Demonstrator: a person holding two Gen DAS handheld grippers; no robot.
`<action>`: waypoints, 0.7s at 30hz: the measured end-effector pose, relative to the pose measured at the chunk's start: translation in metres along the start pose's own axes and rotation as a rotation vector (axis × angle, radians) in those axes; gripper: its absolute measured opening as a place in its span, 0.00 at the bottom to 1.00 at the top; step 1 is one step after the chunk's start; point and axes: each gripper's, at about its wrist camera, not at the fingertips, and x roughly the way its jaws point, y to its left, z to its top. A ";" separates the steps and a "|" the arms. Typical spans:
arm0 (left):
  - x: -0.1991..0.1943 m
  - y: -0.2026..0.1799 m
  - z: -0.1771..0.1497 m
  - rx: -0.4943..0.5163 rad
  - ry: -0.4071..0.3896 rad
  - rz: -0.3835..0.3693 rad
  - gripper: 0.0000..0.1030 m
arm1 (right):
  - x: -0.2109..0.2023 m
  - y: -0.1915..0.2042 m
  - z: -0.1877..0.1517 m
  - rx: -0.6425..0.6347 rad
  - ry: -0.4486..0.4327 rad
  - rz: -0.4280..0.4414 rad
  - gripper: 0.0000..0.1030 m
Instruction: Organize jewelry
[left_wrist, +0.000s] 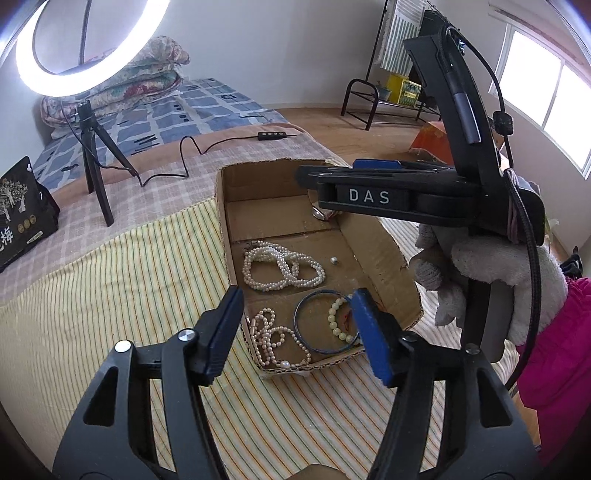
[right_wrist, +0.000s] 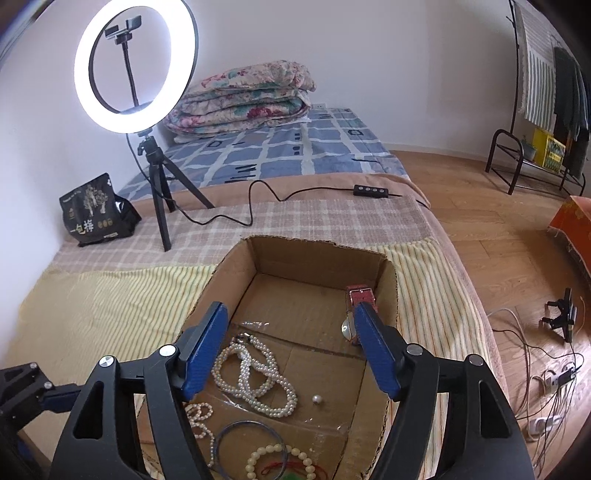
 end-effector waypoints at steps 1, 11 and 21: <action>-0.001 0.000 0.001 0.003 -0.001 0.001 0.64 | 0.000 0.000 0.001 0.001 0.001 -0.008 0.70; -0.003 0.004 -0.001 0.010 0.004 0.027 0.67 | -0.003 0.002 0.002 0.002 -0.004 -0.043 0.76; -0.021 0.008 -0.002 0.010 -0.026 0.050 0.68 | -0.023 0.008 0.003 0.003 -0.028 -0.057 0.76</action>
